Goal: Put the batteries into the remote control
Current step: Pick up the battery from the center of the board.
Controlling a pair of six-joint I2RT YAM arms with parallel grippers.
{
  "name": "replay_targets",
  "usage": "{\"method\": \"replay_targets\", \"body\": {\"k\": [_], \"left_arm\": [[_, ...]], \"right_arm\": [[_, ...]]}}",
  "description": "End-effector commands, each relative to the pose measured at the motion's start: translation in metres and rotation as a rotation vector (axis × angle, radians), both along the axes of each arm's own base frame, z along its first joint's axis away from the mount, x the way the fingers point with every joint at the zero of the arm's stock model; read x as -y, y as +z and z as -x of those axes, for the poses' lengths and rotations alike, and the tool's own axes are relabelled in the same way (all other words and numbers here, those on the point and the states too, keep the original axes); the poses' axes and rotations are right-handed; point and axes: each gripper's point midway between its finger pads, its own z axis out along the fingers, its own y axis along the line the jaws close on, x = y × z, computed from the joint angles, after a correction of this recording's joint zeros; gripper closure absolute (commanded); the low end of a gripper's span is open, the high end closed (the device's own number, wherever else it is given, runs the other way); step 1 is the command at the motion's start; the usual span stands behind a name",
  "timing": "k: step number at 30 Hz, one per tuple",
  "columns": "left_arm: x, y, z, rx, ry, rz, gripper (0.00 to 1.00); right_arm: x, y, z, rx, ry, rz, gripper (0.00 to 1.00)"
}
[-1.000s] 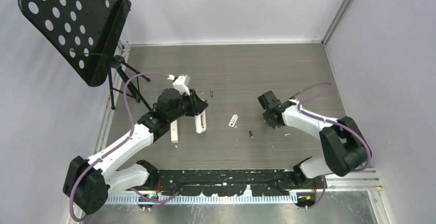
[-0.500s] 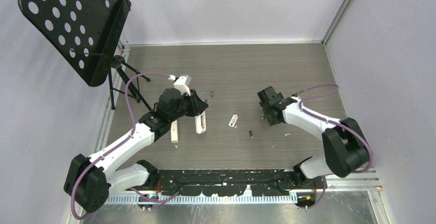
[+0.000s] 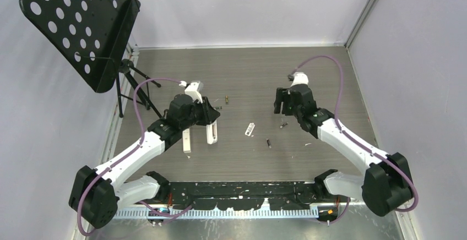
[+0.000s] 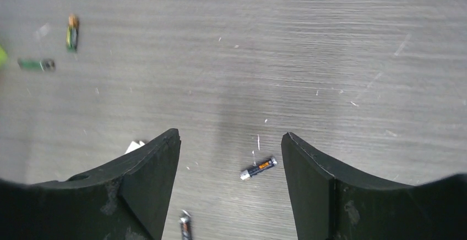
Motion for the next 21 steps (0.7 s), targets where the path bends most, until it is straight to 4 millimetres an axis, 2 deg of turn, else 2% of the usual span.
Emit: {"method": "replay_targets", "body": {"k": [1, 3, 6, 8, 15, 18, 21], "left_arm": [[-0.003, 0.033, -0.005, 0.080, 0.003, 0.014, 1.00], [-0.005, 0.033, -0.005, 0.082, 0.009, 0.013, 1.00], [-0.006, 0.037, -0.004, 0.087, 0.012, 0.018, 1.00], [-0.006, 0.039, -0.002, 0.083, 0.008, 0.015, 1.00], [-0.009, 0.061, 0.004, 0.098, -0.003, 0.026, 1.00], [-0.011, 0.069, 0.007, 0.115, -0.001, 0.031, 1.00], [-0.012, 0.071, 0.008, 0.117, 0.007, 0.044, 1.00]], "right_arm": [[-0.016, -0.012, 0.004, -0.070, 0.413, 0.296, 0.30], [-0.008, -0.020, 0.007, -0.148, 0.438, 0.377, 0.33], [0.008, -0.020, 0.006, -0.198, 0.417, 0.469, 0.32], [0.008, -0.023, 0.012, -0.244, 0.468, 0.501, 0.31], [0.016, -0.055, 0.053, -0.494, 0.737, 0.640, 0.30], [0.012, -0.056, 0.058, -0.487, 0.839, 0.648, 0.29], [0.017, -0.067, 0.058, -0.485, 0.892, 0.707, 0.29]]}}
